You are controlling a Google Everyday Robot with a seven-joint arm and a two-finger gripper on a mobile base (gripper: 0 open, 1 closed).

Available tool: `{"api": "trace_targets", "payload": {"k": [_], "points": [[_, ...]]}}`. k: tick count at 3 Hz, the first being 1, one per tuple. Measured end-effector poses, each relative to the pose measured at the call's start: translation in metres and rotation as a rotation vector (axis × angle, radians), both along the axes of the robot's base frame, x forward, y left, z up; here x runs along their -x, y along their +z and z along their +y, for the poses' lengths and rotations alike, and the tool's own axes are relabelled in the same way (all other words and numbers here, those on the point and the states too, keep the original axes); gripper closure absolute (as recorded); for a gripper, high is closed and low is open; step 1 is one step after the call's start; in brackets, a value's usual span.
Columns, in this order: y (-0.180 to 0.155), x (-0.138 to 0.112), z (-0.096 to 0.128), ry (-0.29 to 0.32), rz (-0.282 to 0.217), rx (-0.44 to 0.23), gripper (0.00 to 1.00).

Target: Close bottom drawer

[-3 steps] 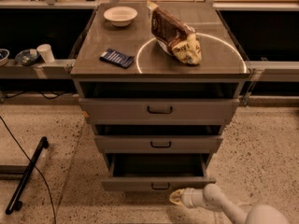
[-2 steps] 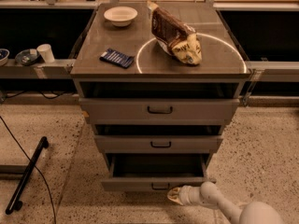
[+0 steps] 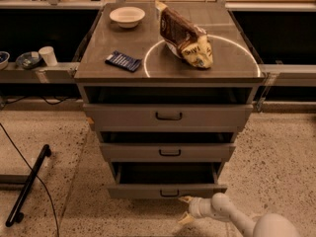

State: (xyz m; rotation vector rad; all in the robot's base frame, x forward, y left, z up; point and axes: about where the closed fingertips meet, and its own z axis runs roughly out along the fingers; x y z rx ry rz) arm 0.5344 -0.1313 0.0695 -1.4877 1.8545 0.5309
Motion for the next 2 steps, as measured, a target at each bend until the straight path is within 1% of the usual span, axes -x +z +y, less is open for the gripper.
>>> {"api": "trace_targets", "payload": {"k": [1, 2], "points": [[-0.0001, 0.0001, 0.0002, 0.000, 0.000, 0.000, 0.00], [-0.0001, 0.0001, 0.0002, 0.000, 0.000, 0.000, 0.00]]}}
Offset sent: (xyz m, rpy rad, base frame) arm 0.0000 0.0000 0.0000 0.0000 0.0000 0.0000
